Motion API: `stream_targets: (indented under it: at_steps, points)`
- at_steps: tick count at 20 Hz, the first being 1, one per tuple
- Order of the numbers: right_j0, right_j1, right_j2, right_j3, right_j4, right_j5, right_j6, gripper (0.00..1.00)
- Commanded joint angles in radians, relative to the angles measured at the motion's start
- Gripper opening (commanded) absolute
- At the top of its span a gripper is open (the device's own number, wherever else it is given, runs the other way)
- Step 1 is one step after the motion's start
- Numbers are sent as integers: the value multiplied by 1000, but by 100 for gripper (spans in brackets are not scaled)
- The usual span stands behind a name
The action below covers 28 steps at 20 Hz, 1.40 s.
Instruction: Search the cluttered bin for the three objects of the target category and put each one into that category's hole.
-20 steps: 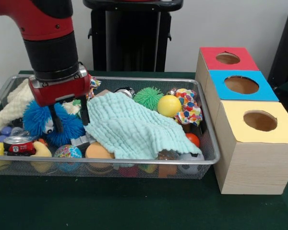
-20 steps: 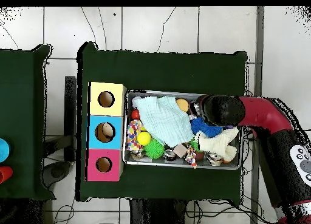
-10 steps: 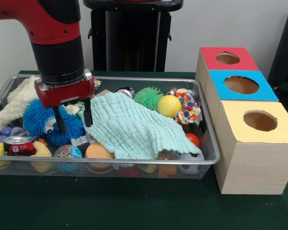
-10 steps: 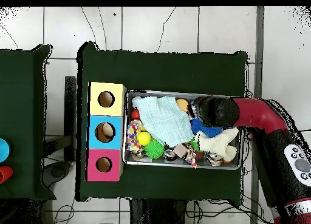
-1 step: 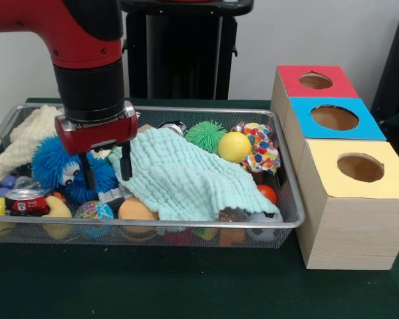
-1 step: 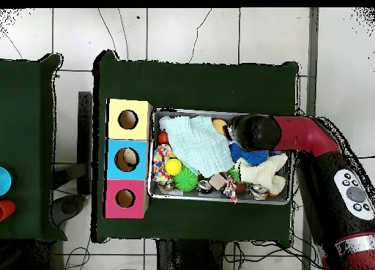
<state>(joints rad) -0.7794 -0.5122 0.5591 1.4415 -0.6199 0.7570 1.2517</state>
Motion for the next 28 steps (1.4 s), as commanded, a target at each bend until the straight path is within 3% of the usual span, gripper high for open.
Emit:
stream_targets:
  at_steps: [1,7,11,20,28]
  points:
    - [53,-1,-102,-97,-52,19,91,100]
    - [25,98,-94,-61,-11,-76,91,100]
    - [6,145,-83,-65,8,-83,76,100]
    - [7,197,-106,-75,8,-138,110,100]
    - [2,146,-99,-82,38,-64,29,100]
